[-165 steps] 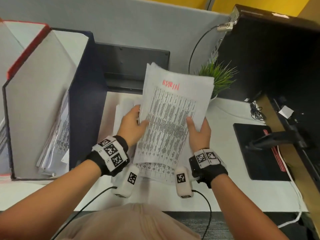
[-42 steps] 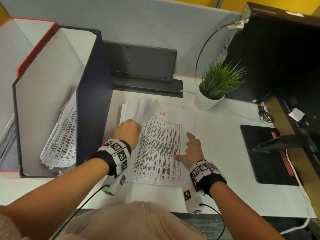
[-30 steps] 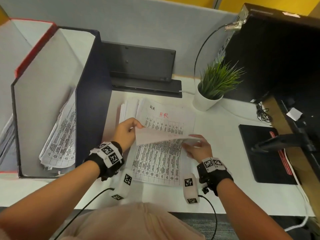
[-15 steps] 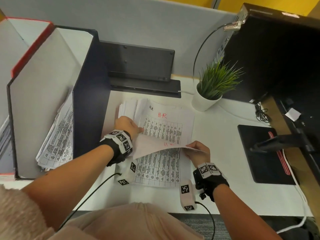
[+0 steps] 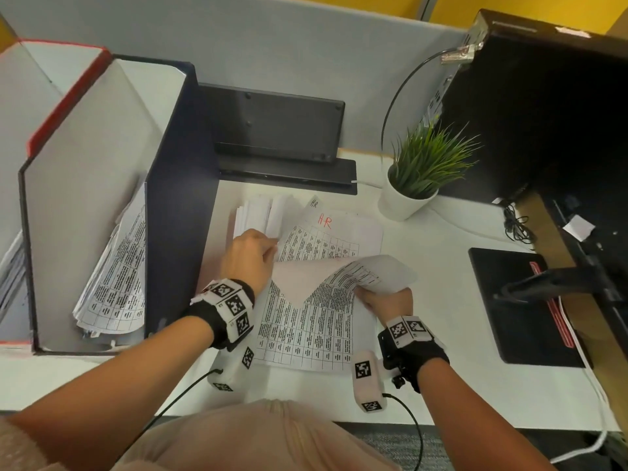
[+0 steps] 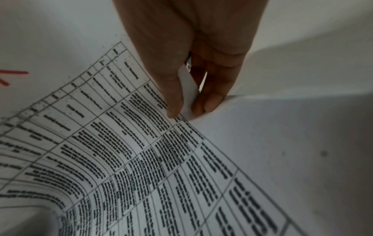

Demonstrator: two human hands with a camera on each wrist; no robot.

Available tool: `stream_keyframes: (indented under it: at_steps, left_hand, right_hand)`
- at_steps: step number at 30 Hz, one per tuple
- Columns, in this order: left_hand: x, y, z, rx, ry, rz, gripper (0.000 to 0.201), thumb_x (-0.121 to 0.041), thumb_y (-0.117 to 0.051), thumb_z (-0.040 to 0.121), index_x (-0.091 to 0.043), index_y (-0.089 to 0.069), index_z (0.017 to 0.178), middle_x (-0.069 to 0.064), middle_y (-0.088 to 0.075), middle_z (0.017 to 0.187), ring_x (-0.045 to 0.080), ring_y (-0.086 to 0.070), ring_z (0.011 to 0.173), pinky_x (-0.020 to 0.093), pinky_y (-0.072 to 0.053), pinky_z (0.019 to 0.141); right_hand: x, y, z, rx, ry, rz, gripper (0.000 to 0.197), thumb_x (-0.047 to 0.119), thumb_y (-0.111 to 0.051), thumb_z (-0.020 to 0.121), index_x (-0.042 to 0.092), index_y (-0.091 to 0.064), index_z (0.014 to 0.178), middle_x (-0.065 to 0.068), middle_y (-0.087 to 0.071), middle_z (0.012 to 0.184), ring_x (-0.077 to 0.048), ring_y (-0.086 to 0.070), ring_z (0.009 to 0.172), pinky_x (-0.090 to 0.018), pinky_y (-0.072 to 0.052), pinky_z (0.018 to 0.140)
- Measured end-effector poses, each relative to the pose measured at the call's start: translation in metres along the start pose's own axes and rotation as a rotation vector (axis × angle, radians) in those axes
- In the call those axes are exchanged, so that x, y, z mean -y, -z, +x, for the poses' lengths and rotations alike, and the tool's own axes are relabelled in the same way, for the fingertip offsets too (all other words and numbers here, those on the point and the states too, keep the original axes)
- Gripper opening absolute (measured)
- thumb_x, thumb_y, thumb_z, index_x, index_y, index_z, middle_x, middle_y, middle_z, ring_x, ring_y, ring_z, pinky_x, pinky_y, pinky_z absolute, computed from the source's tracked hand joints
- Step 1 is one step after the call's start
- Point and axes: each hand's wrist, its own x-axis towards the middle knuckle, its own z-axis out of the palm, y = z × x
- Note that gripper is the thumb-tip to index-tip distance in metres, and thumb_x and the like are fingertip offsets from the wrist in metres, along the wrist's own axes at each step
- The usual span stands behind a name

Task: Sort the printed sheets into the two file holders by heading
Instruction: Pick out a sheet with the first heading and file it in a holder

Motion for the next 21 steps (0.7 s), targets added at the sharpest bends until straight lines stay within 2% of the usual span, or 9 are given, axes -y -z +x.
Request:
stream_keyframes:
  at_steps: [4, 6, 9, 13, 15, 16, 18, 20, 21]
  left_hand:
    - [-0.006, 0.000, -0.008, -0.004, 0.071, -0.388, 0.018, -0.007, -0.052, 0.092, -0.016, -0.067, 0.095, 0.003, -0.066, 0.091, 0.013, -0.058, 0.076, 0.017, -0.046, 0.066]
    - [-0.008, 0.001, -0.010, 0.042, 0.136, -0.505, 0.019, -0.006, -0.047, 0.094, -0.019, -0.059, 0.088, 0.006, -0.065, 0.090, 0.017, -0.057, 0.076, 0.021, -0.047, 0.065]
    - [-0.010, 0.005, -0.009, 0.092, 0.248, -0.676, 0.026, 0.007, -0.040, 0.092, -0.013, -0.054, 0.081, 0.014, -0.064, 0.099, 0.022, -0.059, 0.093, 0.033, -0.049, 0.082]
    - [-0.014, 0.011, -0.005, 0.146, 0.345, -0.832, 0.032, 0.014, -0.037, 0.087, -0.008, -0.051, 0.069, 0.010, -0.064, 0.086, 0.017, -0.059, 0.081, 0.022, -0.050, 0.071]
    - [-0.015, 0.014, 0.001, 0.142, 0.421, -0.864, 0.033, 0.015, -0.035, 0.081, -0.005, -0.050, 0.060, 0.015, -0.063, 0.082, 0.024, -0.058, 0.080, 0.031, -0.048, 0.078]
    - [-0.014, 0.015, 0.004, 0.117, 0.460, -0.838, 0.033, 0.015, -0.034, 0.078, -0.005, -0.050, 0.057, 0.017, -0.062, 0.080, 0.026, -0.057, 0.080, 0.033, -0.047, 0.081]
    - [-0.008, 0.016, 0.013, 0.054, 0.536, -0.692, 0.030, 0.011, -0.037, 0.076, -0.004, -0.054, 0.057, 0.018, -0.063, 0.081, 0.026, -0.056, 0.075, 0.032, -0.048, 0.073]
    - [-0.004, 0.016, 0.020, 0.083, 0.583, -0.536, 0.021, 0.000, -0.047, 0.084, -0.005, -0.059, 0.067, 0.014, -0.062, 0.080, 0.022, -0.053, 0.065, 0.028, -0.047, 0.063]
    - [-0.002, 0.014, 0.023, 0.148, 0.579, -0.464, 0.017, -0.008, -0.055, 0.086, -0.007, -0.060, 0.070, 0.011, -0.061, 0.076, 0.020, -0.052, 0.063, 0.028, -0.046, 0.065]
  right_hand:
    - [0.005, 0.001, -0.006, -0.066, -0.003, 0.063, 0.055, 0.013, -0.086, 0.060, 0.000, -0.061, 0.108, -0.016, -0.067, 0.111, -0.026, -0.064, 0.098, -0.031, -0.052, 0.083]
    - [0.006, 0.001, -0.008, -0.073, 0.038, 0.110, 0.064, 0.009, -0.087, 0.059, 0.000, -0.057, 0.115, -0.015, -0.065, 0.116, -0.026, -0.063, 0.104, -0.035, -0.052, 0.090]
    - [0.007, 0.001, -0.010, -0.038, 0.106, 0.138, 0.066, 0.005, -0.085, 0.060, 0.001, -0.056, 0.119, -0.016, -0.064, 0.116, -0.029, -0.062, 0.105, -0.043, -0.051, 0.093]
    - [0.006, 0.005, -0.008, 0.015, 0.088, 0.121, 0.040, 0.009, -0.084, 0.064, -0.007, -0.065, 0.096, -0.021, -0.070, 0.093, -0.031, -0.068, 0.082, -0.039, -0.057, 0.077]
    - [0.004, 0.005, -0.008, 0.024, 0.131, 0.060, 0.018, 0.008, -0.081, 0.068, 0.002, -0.066, 0.074, -0.014, -0.068, 0.078, -0.023, -0.062, 0.066, -0.021, -0.054, 0.064]
    - [0.004, 0.006, -0.010, 0.030, 0.175, 0.032, 0.018, 0.004, -0.078, 0.071, 0.010, -0.062, 0.063, -0.009, -0.065, 0.071, -0.018, -0.057, 0.061, -0.012, -0.048, 0.056]
    - [0.000, 0.006, -0.010, 0.022, 0.211, 0.011, 0.034, -0.007, -0.067, 0.075, 0.017, -0.055, 0.054, -0.004, -0.060, 0.066, -0.015, -0.053, 0.062, -0.008, -0.041, 0.050]
    - [-0.002, 0.008, -0.012, 0.013, 0.191, 0.054, 0.032, -0.014, -0.058, 0.075, 0.010, -0.054, 0.053, -0.007, -0.057, 0.066, -0.015, -0.050, 0.059, -0.008, -0.036, 0.045]
    - [-0.002, 0.009, -0.014, 0.009, 0.179, 0.082, 0.031, -0.016, -0.056, 0.074, 0.008, -0.054, 0.054, -0.007, -0.054, 0.063, -0.012, -0.048, 0.055, -0.008, -0.034, 0.042]
